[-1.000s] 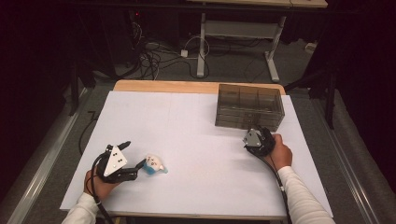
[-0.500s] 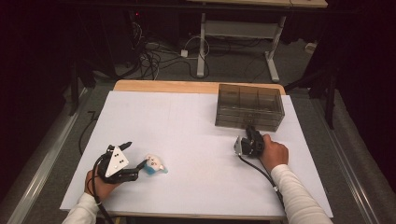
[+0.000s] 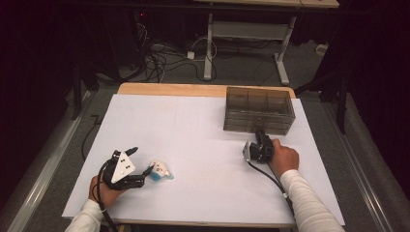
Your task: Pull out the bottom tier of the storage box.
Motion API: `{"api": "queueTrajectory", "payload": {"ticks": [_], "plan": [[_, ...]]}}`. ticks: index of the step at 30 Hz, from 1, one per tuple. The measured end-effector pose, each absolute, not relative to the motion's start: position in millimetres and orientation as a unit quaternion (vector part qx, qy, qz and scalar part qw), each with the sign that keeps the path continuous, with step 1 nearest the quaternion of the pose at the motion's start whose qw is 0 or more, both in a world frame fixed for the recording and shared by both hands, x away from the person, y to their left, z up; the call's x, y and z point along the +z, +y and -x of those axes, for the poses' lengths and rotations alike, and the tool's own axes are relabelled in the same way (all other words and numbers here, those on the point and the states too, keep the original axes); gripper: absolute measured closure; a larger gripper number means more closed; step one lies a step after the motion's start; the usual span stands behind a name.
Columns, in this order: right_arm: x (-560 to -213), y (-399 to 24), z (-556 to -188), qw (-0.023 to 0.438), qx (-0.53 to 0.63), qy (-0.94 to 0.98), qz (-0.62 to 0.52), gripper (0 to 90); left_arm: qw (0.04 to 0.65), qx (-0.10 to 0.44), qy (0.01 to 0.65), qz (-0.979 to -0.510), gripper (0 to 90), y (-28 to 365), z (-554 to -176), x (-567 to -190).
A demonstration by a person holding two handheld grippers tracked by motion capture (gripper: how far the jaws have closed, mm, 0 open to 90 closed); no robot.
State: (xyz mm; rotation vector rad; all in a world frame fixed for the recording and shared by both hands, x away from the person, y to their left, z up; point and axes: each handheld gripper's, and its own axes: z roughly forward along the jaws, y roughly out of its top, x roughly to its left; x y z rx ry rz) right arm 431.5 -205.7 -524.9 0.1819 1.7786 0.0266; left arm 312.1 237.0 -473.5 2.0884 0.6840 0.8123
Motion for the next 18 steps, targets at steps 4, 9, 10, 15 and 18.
{"api": "queueTrajectory", "payload": {"ticks": [4, 9, 10, 15, 18], "plan": [[-525.1, -206.7, -429.4, 0.627, 0.013, 0.774, -0.082, 81.0, 0.390, 0.321, 0.271, -0.820, 19.1, 238.0, -311.5, -473.3], [-524.8, -206.3, -427.5, 0.626, 0.012, 0.776, -0.081, 81.0, 0.387, 0.323, 0.271, -0.820, 19.1, 238.8, -310.6, -473.3], [-524.8, -206.3, -426.7, 0.625, 0.014, 0.776, -0.083, 81.0, 0.387, 0.322, 0.272, -0.820, 19.1, 239.1, -310.5, -473.1], [-523.2, -206.6, -420.8, 0.623, 0.019, 0.777, -0.089, 81.0, 0.386, 0.325, 0.272, -0.819, 19.1, 239.7, -309.8, -472.9], [-524.0, -206.9, -414.1, 0.623, 0.021, 0.777, -0.083, 81.0, 0.387, 0.326, 0.272, -0.819, 19.1, 240.2, -309.6, -472.7]]}}
